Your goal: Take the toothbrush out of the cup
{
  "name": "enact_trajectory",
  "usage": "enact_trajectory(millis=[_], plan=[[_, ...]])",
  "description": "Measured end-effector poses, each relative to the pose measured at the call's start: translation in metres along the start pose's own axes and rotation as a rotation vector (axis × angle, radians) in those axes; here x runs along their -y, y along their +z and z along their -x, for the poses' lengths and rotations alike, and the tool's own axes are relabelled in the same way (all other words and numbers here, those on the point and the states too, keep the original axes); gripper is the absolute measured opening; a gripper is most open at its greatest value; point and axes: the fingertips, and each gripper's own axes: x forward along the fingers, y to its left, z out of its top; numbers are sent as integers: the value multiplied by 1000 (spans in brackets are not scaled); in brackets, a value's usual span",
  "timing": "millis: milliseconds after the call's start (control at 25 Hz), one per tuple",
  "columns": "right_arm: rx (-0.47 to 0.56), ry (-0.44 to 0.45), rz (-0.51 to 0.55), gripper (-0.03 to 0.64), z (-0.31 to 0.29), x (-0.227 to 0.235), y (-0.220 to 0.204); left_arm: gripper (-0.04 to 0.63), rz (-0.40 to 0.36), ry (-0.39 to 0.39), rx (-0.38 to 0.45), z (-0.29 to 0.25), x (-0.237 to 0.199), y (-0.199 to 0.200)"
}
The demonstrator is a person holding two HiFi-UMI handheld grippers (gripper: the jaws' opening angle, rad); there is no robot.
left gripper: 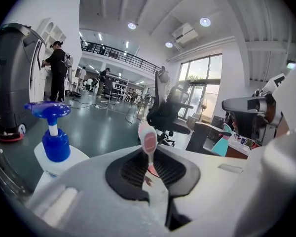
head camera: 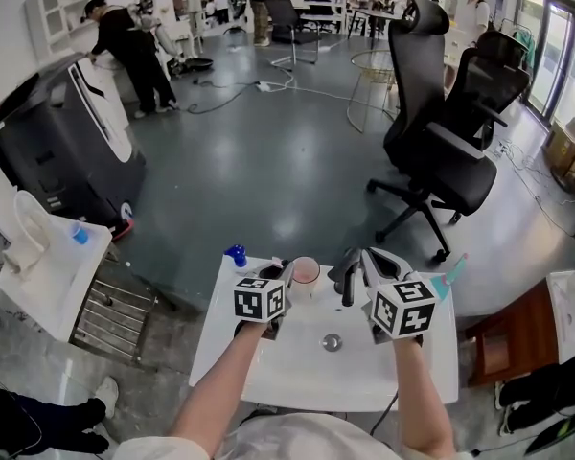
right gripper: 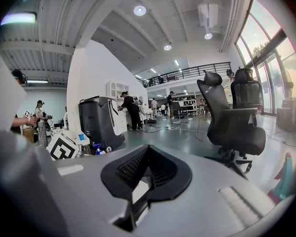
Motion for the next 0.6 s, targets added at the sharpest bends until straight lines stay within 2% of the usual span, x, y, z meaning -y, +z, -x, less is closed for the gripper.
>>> enact_trajectory(millis=[600], plan=[[6, 23, 1, 3, -1, -5, 2, 32, -42, 12, 33, 9, 3, 25]])
